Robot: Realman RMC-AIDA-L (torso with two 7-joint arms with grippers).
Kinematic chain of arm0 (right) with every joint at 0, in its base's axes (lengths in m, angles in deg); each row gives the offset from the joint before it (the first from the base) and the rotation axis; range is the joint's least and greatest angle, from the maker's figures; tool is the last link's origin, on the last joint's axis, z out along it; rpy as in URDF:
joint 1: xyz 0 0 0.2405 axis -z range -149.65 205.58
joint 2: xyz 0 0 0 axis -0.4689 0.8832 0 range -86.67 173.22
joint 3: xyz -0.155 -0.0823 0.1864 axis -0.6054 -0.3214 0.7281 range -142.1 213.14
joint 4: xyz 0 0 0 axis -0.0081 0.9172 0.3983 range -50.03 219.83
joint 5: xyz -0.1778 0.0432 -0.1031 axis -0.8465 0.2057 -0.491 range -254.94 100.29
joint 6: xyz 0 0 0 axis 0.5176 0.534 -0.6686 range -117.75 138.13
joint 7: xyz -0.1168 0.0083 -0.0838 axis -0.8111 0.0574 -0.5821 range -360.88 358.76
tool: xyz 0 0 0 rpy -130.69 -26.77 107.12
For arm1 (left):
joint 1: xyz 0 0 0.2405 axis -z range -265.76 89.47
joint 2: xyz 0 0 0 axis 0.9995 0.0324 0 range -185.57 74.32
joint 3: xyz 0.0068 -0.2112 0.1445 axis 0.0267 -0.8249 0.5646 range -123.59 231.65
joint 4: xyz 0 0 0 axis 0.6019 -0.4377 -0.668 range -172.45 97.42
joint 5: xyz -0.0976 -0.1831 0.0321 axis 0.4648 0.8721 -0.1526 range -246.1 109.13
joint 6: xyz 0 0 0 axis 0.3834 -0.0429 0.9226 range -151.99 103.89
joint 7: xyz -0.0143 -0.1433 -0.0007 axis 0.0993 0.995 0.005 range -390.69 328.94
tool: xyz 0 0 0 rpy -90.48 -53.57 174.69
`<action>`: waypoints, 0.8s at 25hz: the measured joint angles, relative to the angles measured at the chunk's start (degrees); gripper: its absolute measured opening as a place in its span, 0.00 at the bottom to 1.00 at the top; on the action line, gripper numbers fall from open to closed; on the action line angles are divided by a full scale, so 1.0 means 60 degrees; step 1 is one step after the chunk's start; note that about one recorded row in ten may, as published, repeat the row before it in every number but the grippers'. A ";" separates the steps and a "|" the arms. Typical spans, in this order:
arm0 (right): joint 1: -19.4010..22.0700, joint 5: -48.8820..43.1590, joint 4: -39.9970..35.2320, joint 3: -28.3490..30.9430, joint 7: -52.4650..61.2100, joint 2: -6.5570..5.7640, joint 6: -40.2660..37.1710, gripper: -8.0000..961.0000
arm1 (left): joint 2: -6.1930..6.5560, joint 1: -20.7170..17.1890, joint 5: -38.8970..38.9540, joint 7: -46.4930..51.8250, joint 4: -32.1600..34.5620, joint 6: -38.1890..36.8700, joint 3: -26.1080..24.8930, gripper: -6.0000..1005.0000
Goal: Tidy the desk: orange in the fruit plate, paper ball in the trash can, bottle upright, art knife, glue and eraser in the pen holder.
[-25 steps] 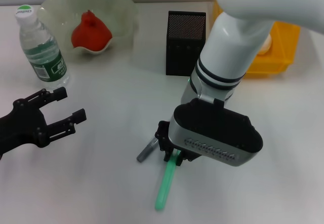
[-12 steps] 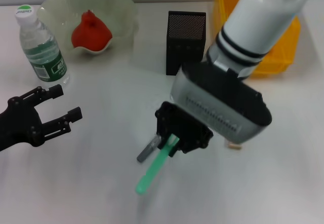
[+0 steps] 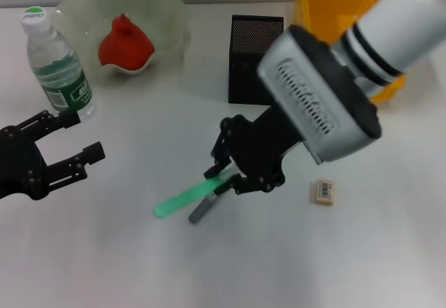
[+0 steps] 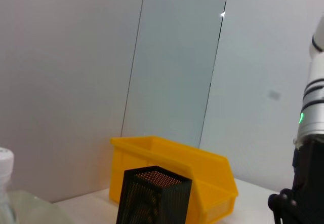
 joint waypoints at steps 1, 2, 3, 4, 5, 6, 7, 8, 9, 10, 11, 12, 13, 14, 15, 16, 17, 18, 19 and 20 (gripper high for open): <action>0.0208 0.0124 -0.0027 0.0131 -0.0011 -0.0013 0.0046 0.19 | -0.0005 -0.0001 0.0000 0.0000 -0.0001 -0.0027 -0.0006 0.80; 0.0445 0.0230 -0.0058 0.0298 -0.0077 -0.0019 0.0083 0.19 | -0.0017 -0.0008 0.0001 0.0000 -0.0002 -0.0086 -0.0030 0.80; 0.0849 0.0401 -0.0064 0.0639 -0.0269 -0.0023 0.0095 0.19 | -0.0032 -0.0013 0.0004 0.0001 -0.0007 -0.0156 -0.0062 0.80; 0.0849 0.0401 -0.0064 0.0639 -0.0269 -0.0023 0.0095 0.19 | -0.0062 -0.0018 0.0010 0.0009 -0.0012 -0.0243 -0.0123 0.80; 0.1243 0.0648 0.0003 0.1089 -0.0583 -0.0026 0.0030 0.19 | -0.0099 -0.0023 0.0015 0.0029 -0.0017 -0.0302 -0.0173 0.80; 0.1243 0.0648 0.0003 0.1089 -0.0583 -0.0026 0.0030 0.19 | -0.0129 -0.0024 0.0018 0.0044 -0.0019 -0.0334 -0.0204 0.80; 0.1424 0.0808 0.0047 0.1292 -0.0759 -0.0029 -0.0049 0.19 | -0.0162 -0.0024 0.0018 0.0059 -0.0020 -0.0348 -0.0224 0.80; 0.1578 0.0985 0.0085 0.1492 -0.0909 -0.0033 -0.0124 0.19 | -0.0204 -0.0019 0.0019 0.0089 -0.0025 -0.0344 -0.0234 0.80; 0.1766 0.1197 0.0115 0.1725 -0.1099 -0.0036 -0.0217 0.19 | -0.0204 -0.0019 0.0019 0.0089 -0.0025 -0.0344 -0.0234 0.80; 0.1952 0.1445 0.0142 0.1980 -0.1268 -0.0045 -0.0327 0.19 | -0.0218 -0.0011 0.0019 0.0104 -0.0039 -0.0333 -0.0244 0.80; 0.2078 0.1625 0.0174 0.2205 -0.1381 -0.0047 -0.0443 0.19 | -0.0243 0.0021 0.0019 0.0147 -0.0112 -0.0315 -0.0278 0.80; 0.2212 0.1818 0.0221 0.2447 -0.1490 -0.0051 -0.0569 0.19 | -0.0243 0.0021 0.0019 0.0147 -0.0112 -0.0315 -0.0278 0.80; 0.2410 0.2134 0.0420 0.2986 -0.1752 -0.0057 -0.0816 0.19 | -0.0243 0.0021 0.0019 0.0147 -0.0112 -0.0315 -0.0278 0.80; 0.2410 0.2134 0.0420 0.2986 -0.1752 -0.0057 -0.0816 0.19 | -0.0248 0.0072 0.0020 0.0181 -0.0227 -0.0316 -0.0308 0.80; 0.2501 0.2312 0.0561 0.3266 -0.1906 -0.0057 -0.0940 0.19 | -0.0253 0.0146 0.0020 0.0203 -0.0387 -0.0316 -0.0330 0.80; 0.2578 0.2434 0.0727 0.3465 -0.2053 -0.0059 -0.1011 0.19 | -0.0272 0.0154 0.0020 0.0203 -0.0410 -0.0299 -0.0330 0.80; 0.2661 0.2571 0.0913 0.3675 -0.2207 -0.0062 -0.1086 0.19 | -0.0286 0.0156 0.0020 0.0203 -0.0415 -0.0289 -0.0329 0.80; 0.2816 0.2877 0.1371 0.3984 -0.2546 -0.0066 -0.1188 0.19 | -0.0302 0.0163 0.0020 0.0203 -0.0416 -0.0282 -0.0329 0.80; 0.2816 0.2877 0.1371 0.3984 -0.2546 -0.0066 -0.1188 0.19 | -0.0302 0.0163 0.0020 0.0203 -0.0416 -0.0282 -0.0329 0.80; 0.2870 0.3006 0.1530 0.4068 -0.2678 -0.0067 -0.1207 0.19 | -0.0306 0.0164 0.0020 0.0203 -0.0417 -0.0310 -0.0329 0.80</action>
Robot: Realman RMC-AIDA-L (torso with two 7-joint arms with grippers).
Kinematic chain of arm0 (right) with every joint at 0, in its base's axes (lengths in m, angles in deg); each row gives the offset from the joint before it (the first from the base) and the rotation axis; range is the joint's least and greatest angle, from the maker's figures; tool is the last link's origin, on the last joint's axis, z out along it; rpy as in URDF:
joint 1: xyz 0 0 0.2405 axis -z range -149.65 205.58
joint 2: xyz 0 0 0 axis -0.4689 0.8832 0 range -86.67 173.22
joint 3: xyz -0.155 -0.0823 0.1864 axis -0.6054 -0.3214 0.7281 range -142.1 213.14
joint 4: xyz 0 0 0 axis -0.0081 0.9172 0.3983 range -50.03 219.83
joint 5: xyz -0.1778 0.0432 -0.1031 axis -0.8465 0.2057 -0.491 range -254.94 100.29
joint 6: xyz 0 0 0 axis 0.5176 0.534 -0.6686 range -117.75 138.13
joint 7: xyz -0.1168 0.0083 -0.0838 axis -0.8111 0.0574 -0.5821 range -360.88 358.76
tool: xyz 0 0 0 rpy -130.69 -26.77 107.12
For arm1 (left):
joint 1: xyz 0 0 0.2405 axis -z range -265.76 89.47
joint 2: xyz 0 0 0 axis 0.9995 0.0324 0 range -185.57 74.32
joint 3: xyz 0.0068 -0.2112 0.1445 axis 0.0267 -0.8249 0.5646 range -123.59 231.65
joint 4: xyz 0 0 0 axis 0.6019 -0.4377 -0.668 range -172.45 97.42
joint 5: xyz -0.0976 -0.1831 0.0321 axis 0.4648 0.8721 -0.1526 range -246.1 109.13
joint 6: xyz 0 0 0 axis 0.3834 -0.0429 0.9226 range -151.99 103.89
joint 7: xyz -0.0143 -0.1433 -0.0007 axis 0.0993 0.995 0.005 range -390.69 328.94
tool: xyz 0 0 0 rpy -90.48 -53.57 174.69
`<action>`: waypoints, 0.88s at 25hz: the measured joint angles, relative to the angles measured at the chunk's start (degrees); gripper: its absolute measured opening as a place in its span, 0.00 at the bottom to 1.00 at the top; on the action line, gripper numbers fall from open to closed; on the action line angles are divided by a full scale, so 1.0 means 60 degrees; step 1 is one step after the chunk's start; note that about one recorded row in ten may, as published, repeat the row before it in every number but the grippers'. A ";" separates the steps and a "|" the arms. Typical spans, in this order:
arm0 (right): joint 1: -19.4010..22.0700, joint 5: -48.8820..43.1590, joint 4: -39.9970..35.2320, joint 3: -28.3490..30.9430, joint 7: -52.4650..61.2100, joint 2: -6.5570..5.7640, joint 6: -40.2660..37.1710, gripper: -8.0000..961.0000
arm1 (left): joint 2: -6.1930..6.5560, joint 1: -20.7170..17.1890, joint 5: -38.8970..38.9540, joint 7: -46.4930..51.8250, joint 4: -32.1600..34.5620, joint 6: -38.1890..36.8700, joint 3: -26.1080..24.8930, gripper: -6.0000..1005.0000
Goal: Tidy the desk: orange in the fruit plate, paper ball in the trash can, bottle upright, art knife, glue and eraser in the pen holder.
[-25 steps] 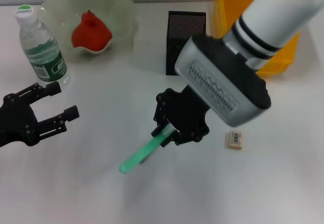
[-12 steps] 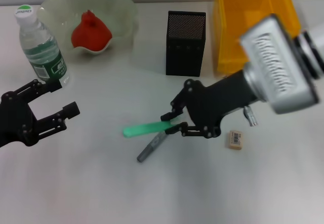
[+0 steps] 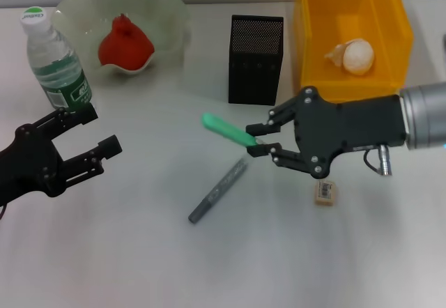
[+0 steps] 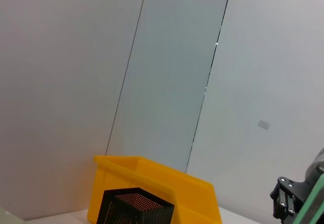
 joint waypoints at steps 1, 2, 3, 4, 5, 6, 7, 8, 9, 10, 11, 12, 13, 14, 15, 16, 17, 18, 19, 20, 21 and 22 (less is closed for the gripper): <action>0.0095 0.0213 0.0249 0.0049 -0.0228 -0.0001 -0.0031 0.19 | 0.0000 0.0003 0.0000 0.0000 -0.0001 -0.0049 0.0000 0.80; 0.0202 0.0525 0.0472 0.0070 -0.0474 -0.0001 -0.0043 0.19 | 0.0001 0.0007 0.0000 0.0000 -0.0001 -0.0097 0.0001 0.80; 0.0309 0.0802 0.0639 0.0076 -0.0654 0.0003 -0.0033 0.19 | 0.0006 0.0023 -0.0001 0.0000 -0.0001 -0.0159 0.0002 0.80; 0.0399 0.1026 0.0745 0.0079 -0.0742 0.0011 -0.0023 0.19 | 0.0019 0.0047 0.0000 0.0001 -0.0001 -0.0199 0.0005 0.80; 0.0488 0.1304 0.0881 0.0082 -0.0823 0.0022 -0.0008 0.19 | 0.0036 0.0076 0.0001 0.0006 -0.0001 -0.0231 0.0004 0.80; 0.0550 0.1565 0.1028 0.0083 -0.0862 0.0030 0.0002 0.19 | 0.0056 0.0110 0.0004 0.0020 -0.0001 -0.0259 0.0006 0.80; 0.0584 0.1813 0.1218 0.0086 -0.0869 0.0033 0.0017 0.19 | 0.0072 0.0136 0.0005 0.0048 0.0006 -0.0287 0.0010 0.80; 0.0617 0.2234 0.1624 0.0090 -0.0870 0.0033 0.0035 0.19 | 0.0098 0.0175 0.0007 0.0096 0.0040 -0.0354 0.0036 0.80; 0.0617 0.2234 0.1624 0.0090 -0.0870 0.0033 0.0035 0.19 | 0.0098 0.0175 0.0007 0.0096 0.0040 -0.0354 0.0036 0.80; 0.0630 0.2472 0.1857 0.0091 -0.0872 0.0030 0.0039 0.19 | 0.0110 0.0186 0.0002 0.0106 0.0055 -0.0394 0.0055 0.80; 0.0641 0.2640 0.2015 0.0093 -0.0875 0.0026 0.0039 0.19 | 0.0121 0.0196 -0.0023 0.0109 0.0063 -0.0426 0.0078 0.80; 0.0665 0.2766 0.2174 0.0094 -0.0882 0.0026 0.0045 0.19 | 0.0121 0.0196 -0.0023 0.0109 0.0063 -0.0426 0.0078 0.80; 0.0704 0.2877 0.2392 0.0061 -0.0993 0.0031 0.0117 0.19 | 0.0135 0.0214 -0.0070 0.0102 0.0075 -0.0454 0.0114 0.80; 0.0704 0.2877 0.2392 0.0061 -0.0993 0.0031 0.0117 0.19 | 0.0135 0.0214 -0.0070 0.0102 0.0075 -0.0454 0.0114 0.80; 0.0712 0.2868 0.2491 0.0007 -0.1164 0.0041 0.0199 0.19 | 0.0139 0.0239 -0.0110 0.0076 0.0080 -0.0464 0.0199 0.80; 0.0712 0.2854 0.2561 -0.0038 -0.1324 0.0051 0.0266 0.19 | 0.0139 0.0243 -0.0112 0.0074 0.0080 -0.0466 0.0214 0.80; 0.0706 0.2853 0.2679 -0.0061 -0.1538 0.0058 0.0378 0.19 | 0.0141 0.0255 -0.0114 0.0063 0.0080 -0.0483 0.0267 0.80; 0.0672 0.2875 0.2876 -0.0038 -0.1976 0.0075 0.0585 0.19 | 0.0142 0.0262 -0.0115 0.0055 0.0081 -0.0497 0.0307 0.80; 0.0672 0.2875 0.2876 -0.0038 -0.1976 0.0075 0.0585 0.19 | 0.0149 0.0264 -0.0117 0.0045 0.0087 -0.0525 0.0375 0.80; 0.0660 0.2910 0.2910 0.0008 -0.2187 0.0077 0.0633 0.19 | 0.0152 0.0264 -0.0118 0.0041 0.0089 -0.0532 0.0403 0.80; 0.0653 0.2999 0.2933 0.0045 -0.2413 0.0079 0.0672 0.19 | 0.0157 0.0267 -0.0119 0.0036 0.0092 -0.0538 0.0438 0.80; 0.0659 0.3144 0.2936 0.0072 -0.2632 0.0077 0.0698 0.19 | 0.0161 0.0267 -0.0120 0.0033 0.0093 -0.0540 0.0458 0.80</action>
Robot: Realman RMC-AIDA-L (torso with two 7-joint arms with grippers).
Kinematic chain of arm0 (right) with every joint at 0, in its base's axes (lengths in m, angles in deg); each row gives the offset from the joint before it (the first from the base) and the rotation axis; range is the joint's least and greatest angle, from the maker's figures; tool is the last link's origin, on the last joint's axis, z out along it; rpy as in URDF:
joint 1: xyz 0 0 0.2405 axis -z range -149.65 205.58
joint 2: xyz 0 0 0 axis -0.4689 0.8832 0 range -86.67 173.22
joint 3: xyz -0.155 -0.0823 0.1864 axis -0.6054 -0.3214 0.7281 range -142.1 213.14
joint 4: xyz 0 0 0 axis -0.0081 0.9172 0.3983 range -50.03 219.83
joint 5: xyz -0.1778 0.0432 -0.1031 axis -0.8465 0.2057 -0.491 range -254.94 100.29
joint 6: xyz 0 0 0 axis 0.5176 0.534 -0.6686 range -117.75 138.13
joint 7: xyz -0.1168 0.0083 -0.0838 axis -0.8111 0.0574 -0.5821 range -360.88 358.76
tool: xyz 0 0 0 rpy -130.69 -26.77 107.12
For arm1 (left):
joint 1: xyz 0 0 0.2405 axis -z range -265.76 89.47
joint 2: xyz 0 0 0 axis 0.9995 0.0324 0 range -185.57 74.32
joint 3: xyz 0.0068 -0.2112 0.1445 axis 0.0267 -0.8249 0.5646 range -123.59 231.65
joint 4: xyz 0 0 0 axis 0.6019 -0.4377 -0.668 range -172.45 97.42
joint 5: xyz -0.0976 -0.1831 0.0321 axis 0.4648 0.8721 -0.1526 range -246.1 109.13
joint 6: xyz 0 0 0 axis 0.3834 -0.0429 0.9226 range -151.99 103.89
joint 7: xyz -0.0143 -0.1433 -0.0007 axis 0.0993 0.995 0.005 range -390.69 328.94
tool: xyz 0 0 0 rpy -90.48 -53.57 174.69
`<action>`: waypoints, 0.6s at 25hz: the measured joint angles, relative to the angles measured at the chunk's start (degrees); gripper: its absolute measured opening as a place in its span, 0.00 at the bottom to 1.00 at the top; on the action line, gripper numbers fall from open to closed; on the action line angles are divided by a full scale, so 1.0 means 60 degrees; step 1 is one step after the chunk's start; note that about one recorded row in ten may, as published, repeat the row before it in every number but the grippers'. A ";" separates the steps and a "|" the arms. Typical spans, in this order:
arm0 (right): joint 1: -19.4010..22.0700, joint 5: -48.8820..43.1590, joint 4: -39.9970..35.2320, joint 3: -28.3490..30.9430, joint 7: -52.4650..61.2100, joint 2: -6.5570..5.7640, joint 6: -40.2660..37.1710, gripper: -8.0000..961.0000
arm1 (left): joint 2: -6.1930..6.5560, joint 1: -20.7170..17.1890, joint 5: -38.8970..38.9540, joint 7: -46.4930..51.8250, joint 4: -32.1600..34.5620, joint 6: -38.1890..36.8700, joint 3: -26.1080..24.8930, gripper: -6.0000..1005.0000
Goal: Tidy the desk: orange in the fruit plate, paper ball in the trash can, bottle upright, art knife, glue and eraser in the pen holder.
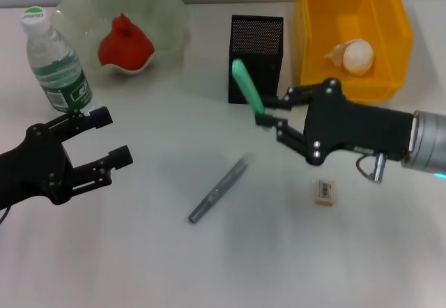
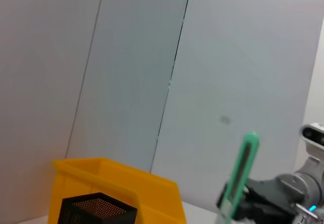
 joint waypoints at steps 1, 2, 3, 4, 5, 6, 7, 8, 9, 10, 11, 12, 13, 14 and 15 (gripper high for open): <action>0.0050 0.0473 0.0010 0.0021 -0.0459 0.0002 0.0049 0.19 | 0.0001 0.0000 -0.0002 -0.0006 0.0001 -0.0002 0.0007 0.80; 0.0050 0.0473 0.0010 0.0021 -0.0459 0.0002 0.0049 0.19 | 0.0001 0.0000 -0.0002 -0.0010 0.0001 -0.0002 0.0008 0.80; 0.0077 0.0745 0.0017 0.0021 -0.0833 0.0003 0.0098 0.19 | 0.0001 -0.0002 -0.0002 -0.0012 0.0001 -0.0002 0.0008 0.80; 0.0092 0.0880 0.0020 0.0023 -0.1138 0.0004 0.0141 0.19 | 0.0001 -0.0004 -0.0003 -0.0013 0.0001 -0.0002 0.0008 0.80; 0.0102 0.1022 0.0026 0.0022 -0.1531 0.0005 0.0190 0.19 | 0.0001 -0.0004 -0.0003 -0.0014 0.0001 -0.0001 0.0008 0.80; 0.0109 0.1087 0.0038 0.0022 -0.1979 0.0007 0.0229 0.19 | -0.0006 -0.0014 -0.0003 -0.0024 0.0001 0.0004 0.0010 0.80; 0.0111 0.1145 0.0053 0.0012 -0.2443 0.0011 0.0271 0.19 | -0.0006 -0.0014 -0.0003 -0.0024 0.0001 0.0004 0.0010 0.80; 0.0111 0.1191 0.0074 -0.0009 -0.2905 0.0015 0.0337 0.19 | -0.0010 -0.0019 -0.0010 -0.0041 0.0001 0.0007 0.0040 0.80; 0.0103 0.1221 0.0112 -0.0035 -0.3379 0.0019 0.0445 0.19 | -0.0010 -0.0020 -0.0019 -0.0055 -0.0007 0.0012 0.0095 0.80; 0.0092 0.1245 0.0146 -0.0057 -0.3862 0.0023 0.0563 0.19 | -0.0012 -0.0020 -0.0030 -0.0076 -0.0019 0.0025 0.0183 0.80; 0.0082 0.1249 0.0169 -0.0075 -0.4325 0.0023 0.0681 0.19 | -0.0024 -0.0025 -0.0065 -0.0107 -0.0022 0.0045 0.0337 0.80; 0.0078 0.1251 0.0185 -0.0079 -0.4765 0.0023 0.0764 0.19 | -0.0024 -0.0025 -0.0065 -0.0107 -0.0022 0.0045 0.0337 0.80; 0.0078 0.1252 0.0189 -0.0074 -0.5099 0.0023 0.0811 0.19 | -0.0056 -0.0028 -0.0170 -0.0205 -0.0009 0.0074 0.0612 0.80; 0.0078 0.1256 0.0191 -0.0060 -0.5485 0.0023 0.0832 0.19 | -0.0068 -0.0015 -0.0291 -0.0259 0.0005 0.0095 0.0692 0.80; 0.0079 0.1261 0.0192 -0.0044 -0.5845 0.0023 0.0839 0.19 | -0.0073 -0.0006 -0.0328 -0.0273 0.0006 0.0103 0.0706 0.80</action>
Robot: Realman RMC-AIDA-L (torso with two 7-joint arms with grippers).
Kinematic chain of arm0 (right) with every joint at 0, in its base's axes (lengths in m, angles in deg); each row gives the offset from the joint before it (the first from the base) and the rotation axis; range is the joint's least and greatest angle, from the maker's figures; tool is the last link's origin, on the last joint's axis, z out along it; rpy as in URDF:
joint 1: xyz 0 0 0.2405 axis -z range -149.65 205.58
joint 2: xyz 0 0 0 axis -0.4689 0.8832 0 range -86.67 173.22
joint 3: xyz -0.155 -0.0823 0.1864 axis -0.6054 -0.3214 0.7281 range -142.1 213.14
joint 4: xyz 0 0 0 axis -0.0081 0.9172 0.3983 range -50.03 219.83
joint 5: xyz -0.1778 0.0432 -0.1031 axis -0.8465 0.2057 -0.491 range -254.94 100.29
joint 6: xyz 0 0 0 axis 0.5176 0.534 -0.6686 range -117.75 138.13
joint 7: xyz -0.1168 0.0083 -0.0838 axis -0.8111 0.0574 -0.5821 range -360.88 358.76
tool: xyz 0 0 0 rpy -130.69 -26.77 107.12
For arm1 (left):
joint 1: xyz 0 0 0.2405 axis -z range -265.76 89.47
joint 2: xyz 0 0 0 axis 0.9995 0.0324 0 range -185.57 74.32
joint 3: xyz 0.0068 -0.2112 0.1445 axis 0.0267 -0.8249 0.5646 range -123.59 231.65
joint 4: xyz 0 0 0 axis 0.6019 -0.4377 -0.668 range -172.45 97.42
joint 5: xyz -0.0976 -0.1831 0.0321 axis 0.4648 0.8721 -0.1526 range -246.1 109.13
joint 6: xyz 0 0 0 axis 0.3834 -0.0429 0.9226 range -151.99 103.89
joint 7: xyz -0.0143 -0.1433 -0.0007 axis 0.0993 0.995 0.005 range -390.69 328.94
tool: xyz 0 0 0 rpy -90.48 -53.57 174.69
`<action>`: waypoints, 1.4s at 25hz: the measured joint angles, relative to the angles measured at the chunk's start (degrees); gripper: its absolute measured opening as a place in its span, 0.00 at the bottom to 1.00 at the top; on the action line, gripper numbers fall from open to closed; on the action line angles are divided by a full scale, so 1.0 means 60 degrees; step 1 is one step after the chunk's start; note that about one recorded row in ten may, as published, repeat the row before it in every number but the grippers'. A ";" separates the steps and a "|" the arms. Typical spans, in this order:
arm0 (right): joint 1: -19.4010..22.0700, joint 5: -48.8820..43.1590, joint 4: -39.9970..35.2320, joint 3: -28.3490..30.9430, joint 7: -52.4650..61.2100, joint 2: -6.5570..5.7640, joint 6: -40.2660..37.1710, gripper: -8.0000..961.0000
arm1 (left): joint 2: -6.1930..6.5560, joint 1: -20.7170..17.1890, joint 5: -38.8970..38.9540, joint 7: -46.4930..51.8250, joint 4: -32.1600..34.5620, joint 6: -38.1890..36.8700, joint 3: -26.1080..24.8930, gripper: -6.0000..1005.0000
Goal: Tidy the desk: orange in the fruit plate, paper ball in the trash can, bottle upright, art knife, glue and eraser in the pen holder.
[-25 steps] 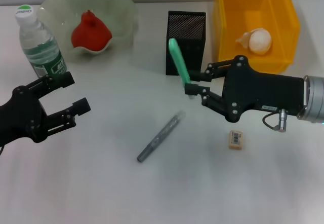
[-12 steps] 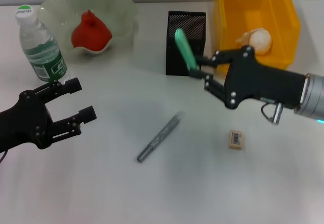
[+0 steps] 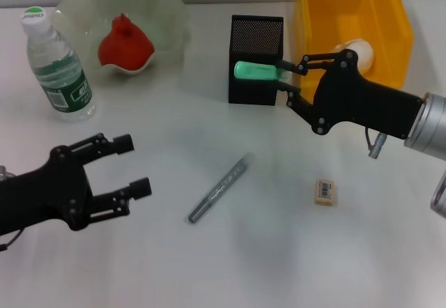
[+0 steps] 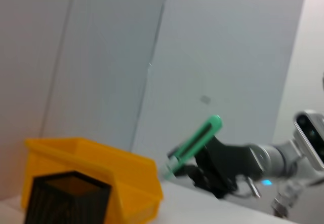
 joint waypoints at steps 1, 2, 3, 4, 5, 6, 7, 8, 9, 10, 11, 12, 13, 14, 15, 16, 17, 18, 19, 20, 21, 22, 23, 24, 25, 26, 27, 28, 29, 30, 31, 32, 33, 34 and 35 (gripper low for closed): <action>0.0004 0.0009 0.0001 0.0025 -0.0285 0.0000 0.0001 0.19 | -0.0006 0.0020 -0.0077 -0.0025 0.0000 0.0025 0.0018 0.80; 0.0019 0.0139 0.0007 0.0021 -0.1037 0.0000 0.0003 0.19 | -0.0017 0.0054 -0.0166 -0.0078 -0.0003 0.0053 0.0036 0.80; 0.0019 0.0139 0.0007 0.0021 -0.1037 0.0000 0.0003 0.19 | -0.0030 0.0073 -0.0224 -0.0140 -0.0009 0.0077 0.0040 0.80; 0.0042 0.0295 0.0040 -0.0002 -0.1588 0.0001 0.0004 0.19 | -0.0048 0.0084 -0.0253 -0.0234 -0.0011 0.0102 0.0042 0.80; 0.0055 0.0450 0.0083 -0.0021 -0.2047 0.0004 0.0004 0.19 | -0.0074 0.0090 -0.0277 -0.0361 -0.0012 0.0121 0.0044 0.80; 0.0076 0.0638 0.0156 -0.0048 -0.2603 0.0015 0.0006 0.19 | -0.0093 0.0091 -0.0282 -0.0452 -0.0011 0.0132 0.0045 0.80; 0.0076 0.0861 0.0281 -0.0052 -0.3246 0.0020 0.0005 0.19 | -0.0112 0.0091 -0.0282 -0.0552 -0.0009 0.0155 0.0046 0.80; 0.0068 0.1069 0.0396 -0.0055 -0.3807 0.0023 0.0004 0.19 | -0.0122 0.0090 -0.0283 -0.0626 -0.0009 0.0177 0.0047 0.80; 0.0056 0.1255 0.0507 -0.0054 -0.4315 0.0027 -0.0001 0.19 | -0.0126 0.0087 -0.0283 -0.0695 -0.0021 0.0195 0.0041 0.80; 0.0036 0.1440 0.0603 -0.0055 -0.4889 0.0028 -0.0015 0.19 | -0.0127 0.0086 -0.0282 -0.0784 -0.0039 0.0211 0.0023 0.80; 0.0017 0.1605 0.0674 -0.0057 -0.5363 0.0028 -0.0028 0.19 | -0.0129 0.0086 -0.0282 -0.0828 -0.0048 0.0218 0.0011 0.80; 0.0005 0.1743 0.0702 -0.0061 -0.5785 0.0028 -0.0031 0.19 | -0.0133 0.0088 -0.0283 -0.0896 -0.0055 0.0228 -0.0011 0.80; -0.0001 0.1863 0.0716 -0.0065 -0.6105 0.0028 -0.0032 0.19 | -0.0142 0.0090 -0.0282 -0.0924 -0.0056 0.0232 -0.0017 0.80; -0.0009 0.1986 0.0723 -0.0068 -0.6443 0.0028 -0.0029 0.19 | -0.0154 0.0094 -0.0282 -0.0952 -0.0058 0.0236 -0.0022 0.80; -0.0018 0.2069 0.0729 -0.0070 -0.6784 0.0028 -0.0013 0.19 | -0.0184 0.0099 -0.0280 -0.0962 -0.0045 0.0242 -0.0023 0.80; -0.0024 0.2136 0.0737 -0.0068 -0.7165 0.0028 0.0006 0.19 | -0.0199 0.0101 -0.0277 -0.0966 -0.0032 0.0245 -0.0024 0.80; -0.0030 0.2160 0.0752 -0.0056 -0.7610 0.0028 0.0036 0.19 | -0.0218 0.0100 -0.0273 -0.0970 -0.0016 0.0248 -0.0024 0.80; -0.0044 0.2206 0.0791 -0.0033 -0.8144 0.0028 0.0087 0.19 | -0.0233 0.0100 -0.0264 -0.0976 -0.0004 0.0251 -0.0025 0.80; -0.0060 0.2262 0.0831 -0.0017 -0.8612 0.0028 0.0133 0.19 | -0.0241 0.0101 -0.0259 -0.0982 0.0000 0.0253 -0.0025 0.80; -0.0098 0.2433 0.0938 -0.0023 -0.9323 0.0028 0.0215 0.19 | -0.0243 0.0101 -0.0252 -0.0991 0.0000 0.0254 -0.0025 0.80; -0.0173 0.2755 0.1130 -0.0067 -1.0331 0.0028 0.0353 0.19 | -0.0248 0.0100 -0.0245 -0.1012 -0.0001 0.0254 -0.0025 0.80; -0.0173 0.2755 0.1130 -0.0067 -1.0331 0.0028 0.0353 0.19 | -0.0257 0.0100 -0.0235 -0.1057 -0.0018 0.0253 -0.0025 0.80; -0.0212 0.2874 0.1216 -0.0070 -1.0849 0.0028 0.0432 0.19 | -0.0261 0.0099 -0.0226 -0.1110 -0.0035 0.0255 -0.0025 0.80; -0.0261 0.2963 0.1308 -0.0047 -1.1376 0.0028 0.0513 0.19 | -0.0261 0.0099 -0.0226 -0.1110 -0.0035 0.0255 -0.0025 0.80; -0.0293 0.3007 0.1377 -0.0020 -1.1795 0.0029 0.0567 0.19 | -0.0272 0.0083 -0.0219 -0.1190 -0.0060 0.0266 -0.0026 0.80; -0.0326 0.3057 0.1464 0.0003 -1.2209 0.0029 0.0598 0.19 | -0.0280 0.0073 -0.0218 -0.1225 -0.0066 0.0272 -0.0025 0.80; -0.0370 0.3152 0.1572 0.0016 -1.2762 0.0028 0.0625 0.19 | -0.0316 0.0029 -0.0217 -0.1310 -0.0070 0.0301 -0.0032 0.80; -0.0400 0.3252 0.1662 0.0004 -1.3123 0.0029 0.0634 0.19 | -0.0329 0.0021 -0.0217 -0.1338 -0.0071 0.0317 -0.0035 0.80; -0.0442 0.3421 0.1764 -0.0024 -1.3684 0.0028 0.0644 0.19 | -0.0338 0.0014 -0.0216 -0.1361 -0.0071 0.0327 -0.0037 0.80; -0.0470 0.3535 0.1825 -0.0050 -1.4067 0.0029 0.0652 0.19 | -0.0347 0.0003 -0.0216 -0.1401 -0.0073 0.0338 -0.0039 0.80; -0.0484 0.3606 0.1842 -0.0057 -1.4515 0.0028 0.0686 0.19 | -0.0354 -0.0003 -0.0216 -0.1438 -0.0074 0.0344 -0.0039 0.80; -0.0494 0.3647 0.1848 -0.0059 -1.4905 0.0029 0.0744 0.20 | -0.0359 -0.0005 -0.0216 -0.1470 -0.0075 0.0346 -0.0040 0.80; -0.0515 0.3668 0.1841 -0.0048 -1.5382 0.0029 0.0861 0.20 | -0.0366 -0.0012 -0.0217 -0.1519 -0.0077 0.0347 -0.0040 0.80; -0.0541 0.3670 0.1840 -0.0035 -1.5652 0.0029 0.0950 0.20 | -0.0372 -0.0020 -0.0220 -0.1552 -0.0078 0.0347 -0.0041 0.80; -0.0574 0.3673 0.1838 -0.0017 -1.6023 0.0029 0.1069 0.20 | -0.0381 -0.0031 -0.0229 -0.1581 -0.0078 0.0348 -0.0040 0.80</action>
